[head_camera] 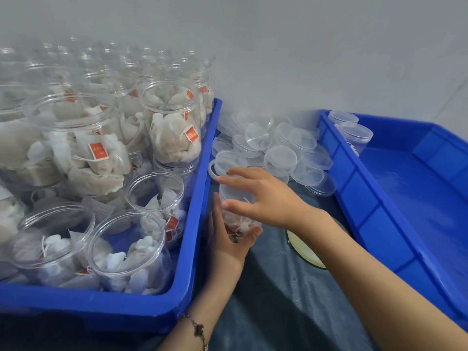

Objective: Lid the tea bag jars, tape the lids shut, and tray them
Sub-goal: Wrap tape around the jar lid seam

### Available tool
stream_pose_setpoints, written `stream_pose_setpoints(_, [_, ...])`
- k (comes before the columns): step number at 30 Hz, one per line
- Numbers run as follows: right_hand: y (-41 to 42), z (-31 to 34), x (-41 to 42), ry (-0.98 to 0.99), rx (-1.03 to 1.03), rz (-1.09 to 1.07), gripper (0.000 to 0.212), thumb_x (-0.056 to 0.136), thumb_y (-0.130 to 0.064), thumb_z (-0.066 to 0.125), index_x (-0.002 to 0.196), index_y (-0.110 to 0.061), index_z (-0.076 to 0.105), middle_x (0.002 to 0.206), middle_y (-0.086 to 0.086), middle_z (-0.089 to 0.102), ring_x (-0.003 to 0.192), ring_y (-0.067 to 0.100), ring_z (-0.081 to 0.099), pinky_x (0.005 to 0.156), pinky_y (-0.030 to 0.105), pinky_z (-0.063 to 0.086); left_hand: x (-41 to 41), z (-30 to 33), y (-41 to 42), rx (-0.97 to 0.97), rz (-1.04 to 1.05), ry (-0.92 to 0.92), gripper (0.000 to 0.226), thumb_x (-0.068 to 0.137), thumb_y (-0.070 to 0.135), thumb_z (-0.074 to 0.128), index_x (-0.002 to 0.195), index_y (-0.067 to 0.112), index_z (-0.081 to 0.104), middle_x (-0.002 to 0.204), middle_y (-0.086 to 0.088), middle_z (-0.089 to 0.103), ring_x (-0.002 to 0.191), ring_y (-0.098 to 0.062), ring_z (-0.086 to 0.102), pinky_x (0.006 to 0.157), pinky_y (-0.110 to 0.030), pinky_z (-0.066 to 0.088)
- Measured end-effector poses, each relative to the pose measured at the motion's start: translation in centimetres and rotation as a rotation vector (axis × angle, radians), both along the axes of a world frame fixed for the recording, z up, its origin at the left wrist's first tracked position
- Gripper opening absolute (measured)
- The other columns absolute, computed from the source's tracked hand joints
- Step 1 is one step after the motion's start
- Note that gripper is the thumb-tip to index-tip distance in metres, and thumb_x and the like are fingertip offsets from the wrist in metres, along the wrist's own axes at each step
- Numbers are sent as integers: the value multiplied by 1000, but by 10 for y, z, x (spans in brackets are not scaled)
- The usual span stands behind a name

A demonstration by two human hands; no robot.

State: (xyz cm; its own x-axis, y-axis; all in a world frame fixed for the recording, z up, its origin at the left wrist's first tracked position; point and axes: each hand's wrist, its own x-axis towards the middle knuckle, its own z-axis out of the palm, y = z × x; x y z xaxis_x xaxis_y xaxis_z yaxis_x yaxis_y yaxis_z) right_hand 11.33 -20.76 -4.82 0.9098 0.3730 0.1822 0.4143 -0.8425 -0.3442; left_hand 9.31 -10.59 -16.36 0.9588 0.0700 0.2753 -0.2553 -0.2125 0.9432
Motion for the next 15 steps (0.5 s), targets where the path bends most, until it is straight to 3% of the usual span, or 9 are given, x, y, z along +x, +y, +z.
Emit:
stream_pose_setpoints(4, [18,-13,-11,-187,-133,-168,51,86,-55,49,134,-38,47,136,-7,44,118,21,40,91,33,41,2,-2,0,68,37,-33,95,66,23,81,144,15,28,144,0,39,132,-13,38,106,-34,36])
stream_pose_setpoints(7, [46,-12,-14,-151,-373,-465,64,91,-62,31,133,-15,42,124,11,47,102,32,47,71,37,46,-1,3,-1,23,16,11,63,72,44,59,125,14,41,110,7,54,99,-8,53,81,-13,40])
stream_pose_setpoints(9, [58,1,-10,-52,-592,-475,77,90,-67,21,133,-7,40,121,20,49,102,37,52,75,40,49,1,2,-2,1,21,55,60,76,46,49,124,12,38,98,6,52,85,-6,51,74,-14,39])
stream_pose_setpoints(11, [56,24,-9,35,-630,-369,67,92,-65,20,126,-17,51,104,11,56,87,28,56,66,34,48,1,1,0,95,-18,86,82,81,27,63,147,25,15,118,2,53,95,7,52,81,-9,41])
stream_pose_setpoints(13, [42,47,-13,59,-589,-307,38,96,-54,28,105,-30,57,77,3,47,65,20,46,49,26,31,-1,0,1,39,-54,71,104,75,20,75,146,42,2,136,1,45,107,12,50,90,-10,42])
stream_pose_setpoints(14, [33,53,-13,76,-532,-314,35,95,-54,33,97,-28,57,78,3,48,71,22,49,51,26,30,-2,0,3,-9,-48,47,105,72,22,79,143,46,6,143,2,40,120,4,47,99,-22,42])
stream_pose_setpoints(15, [24,53,-12,123,-473,-329,38,91,-58,37,102,-27,56,93,6,55,92,27,53,61,29,37,-4,2,3,-39,-40,19,103,70,26,80,143,45,11,148,3,35,129,-4,41,105,-32,40])
